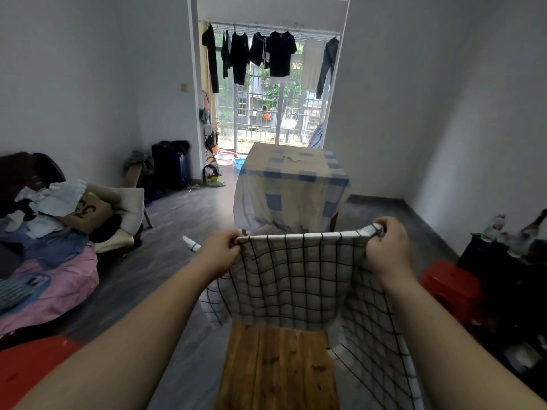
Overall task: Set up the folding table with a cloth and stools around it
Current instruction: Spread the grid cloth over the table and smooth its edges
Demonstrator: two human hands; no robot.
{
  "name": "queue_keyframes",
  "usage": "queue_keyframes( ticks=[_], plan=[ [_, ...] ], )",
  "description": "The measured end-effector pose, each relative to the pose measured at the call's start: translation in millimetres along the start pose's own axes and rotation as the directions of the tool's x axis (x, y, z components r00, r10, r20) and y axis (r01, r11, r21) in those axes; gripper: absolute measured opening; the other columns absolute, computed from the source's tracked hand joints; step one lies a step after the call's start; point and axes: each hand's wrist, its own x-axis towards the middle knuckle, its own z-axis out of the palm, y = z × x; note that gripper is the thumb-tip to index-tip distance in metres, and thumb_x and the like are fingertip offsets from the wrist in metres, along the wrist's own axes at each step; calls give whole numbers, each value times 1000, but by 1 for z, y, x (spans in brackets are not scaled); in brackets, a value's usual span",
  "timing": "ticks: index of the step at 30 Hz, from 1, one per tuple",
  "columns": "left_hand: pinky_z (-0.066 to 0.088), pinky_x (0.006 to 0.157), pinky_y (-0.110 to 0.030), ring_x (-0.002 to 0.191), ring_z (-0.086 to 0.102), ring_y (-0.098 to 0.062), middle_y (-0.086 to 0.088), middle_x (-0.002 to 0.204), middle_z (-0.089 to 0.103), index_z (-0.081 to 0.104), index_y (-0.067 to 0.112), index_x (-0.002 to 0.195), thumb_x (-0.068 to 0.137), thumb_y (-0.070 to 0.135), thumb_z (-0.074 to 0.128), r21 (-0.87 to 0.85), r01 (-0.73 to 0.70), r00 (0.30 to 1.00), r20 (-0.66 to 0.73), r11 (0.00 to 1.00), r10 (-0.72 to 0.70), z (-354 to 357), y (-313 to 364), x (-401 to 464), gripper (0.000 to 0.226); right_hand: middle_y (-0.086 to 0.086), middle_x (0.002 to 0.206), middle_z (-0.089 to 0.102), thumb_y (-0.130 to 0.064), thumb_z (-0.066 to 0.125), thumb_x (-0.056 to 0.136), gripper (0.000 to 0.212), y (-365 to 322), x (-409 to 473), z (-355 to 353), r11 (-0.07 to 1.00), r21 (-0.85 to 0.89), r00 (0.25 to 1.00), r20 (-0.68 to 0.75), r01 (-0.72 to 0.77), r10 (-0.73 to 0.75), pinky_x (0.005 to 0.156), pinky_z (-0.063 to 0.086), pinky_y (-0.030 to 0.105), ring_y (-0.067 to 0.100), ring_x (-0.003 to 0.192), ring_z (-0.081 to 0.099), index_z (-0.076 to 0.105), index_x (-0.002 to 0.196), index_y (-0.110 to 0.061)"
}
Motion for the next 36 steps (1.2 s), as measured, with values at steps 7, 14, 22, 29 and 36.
queue_keyframes(
  ticks=[7,14,22,29,36],
  plan=[
    [30,69,-33,82,60,-30,-1,86,69,67,22,92,85,21,61,416,-442,854,-78,795,515,-30,48,13,9,7,130,55,5,56,79,50,-38,-33,30,986,-27,951,268,167,-154,106,35,31,26,124,49,60,127,-10],
    [40,87,-38,104,57,-25,2,108,69,68,23,106,82,18,58,510,-773,514,156,377,843,-14,68,1,26,-11,106,67,5,52,91,36,-121,-46,29,861,408,810,365,305,-460,88,49,14,-4,101,62,69,112,-19],
    [40,90,-39,93,60,-29,-1,89,69,74,19,98,87,11,65,356,-921,274,301,159,914,10,80,-28,16,-8,130,62,1,46,96,51,-133,-35,44,892,317,671,588,322,-451,85,47,14,5,120,55,62,127,-36],
    [37,87,-34,88,55,-20,3,96,67,68,22,105,92,16,57,338,-941,189,445,31,875,8,91,-42,18,-6,122,65,0,58,90,42,-115,-17,49,898,236,596,681,371,-425,99,47,28,7,113,60,61,126,-21],
    [32,110,-40,117,55,-25,0,121,67,69,22,114,95,14,52,320,-943,219,410,85,885,13,79,-41,26,-1,89,67,-11,64,90,9,-108,-11,38,877,212,660,589,431,-467,82,52,35,17,88,64,63,89,-20]
  ],
)
